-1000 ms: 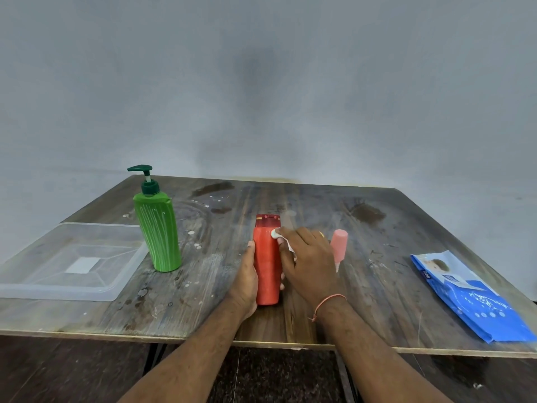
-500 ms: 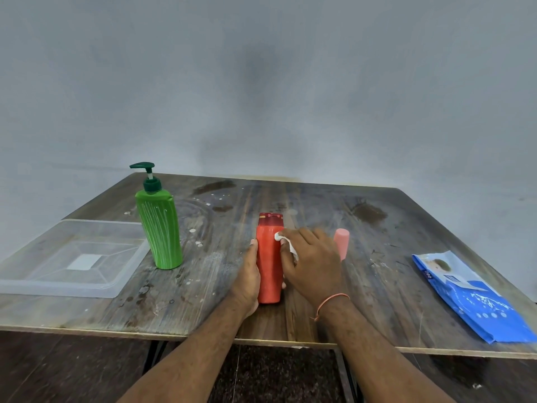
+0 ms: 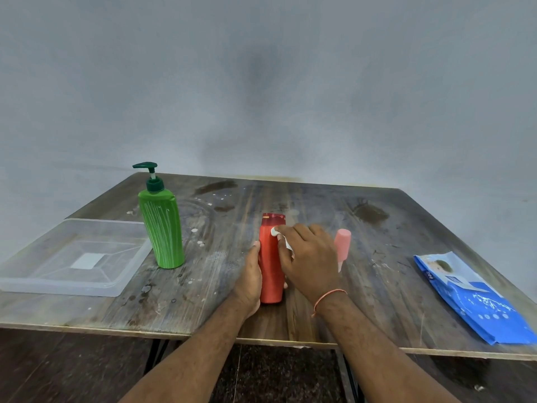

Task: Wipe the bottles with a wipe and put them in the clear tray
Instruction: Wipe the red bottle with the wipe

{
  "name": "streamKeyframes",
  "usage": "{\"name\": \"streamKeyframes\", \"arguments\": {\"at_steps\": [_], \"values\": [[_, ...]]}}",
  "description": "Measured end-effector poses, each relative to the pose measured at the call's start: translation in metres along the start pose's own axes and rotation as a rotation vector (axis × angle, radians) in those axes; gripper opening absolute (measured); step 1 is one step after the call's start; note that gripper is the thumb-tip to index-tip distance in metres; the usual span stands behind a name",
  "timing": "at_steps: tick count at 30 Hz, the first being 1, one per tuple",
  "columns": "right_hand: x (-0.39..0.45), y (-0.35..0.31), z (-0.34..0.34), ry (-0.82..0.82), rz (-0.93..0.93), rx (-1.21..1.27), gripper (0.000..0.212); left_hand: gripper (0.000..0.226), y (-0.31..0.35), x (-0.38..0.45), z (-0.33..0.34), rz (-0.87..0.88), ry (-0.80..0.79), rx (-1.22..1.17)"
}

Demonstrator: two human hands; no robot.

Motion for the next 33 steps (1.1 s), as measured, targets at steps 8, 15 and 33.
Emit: {"name": "streamKeyframes", "arguments": {"at_steps": [8, 15, 33], "values": [[0.0, -0.004, -0.003, 0.032, -0.041, 0.009, 0.012, 0.065, 0.0, -0.001, 0.001, -0.018, 0.027, -0.02], [0.004, -0.013, -0.002, -0.003, -0.136, 0.009, 0.016, 0.063, 0.001, -0.003, -0.002, 0.013, 0.061, -0.004], [0.017, -0.013, 0.003, -0.063, -0.155, -0.007, 0.017, 0.075, -0.004, 0.004, -0.005, 0.034, 0.081, 0.049]]}}
Point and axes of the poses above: each hand's wrist, its own x-axis towards the middle knuckle, its own z-axis out of the palm, y = z × x, the point moved 4 cm from there along x, towards the middle knuckle, and after that the axes turned 14 degrees about y, right-handed, at the moved point
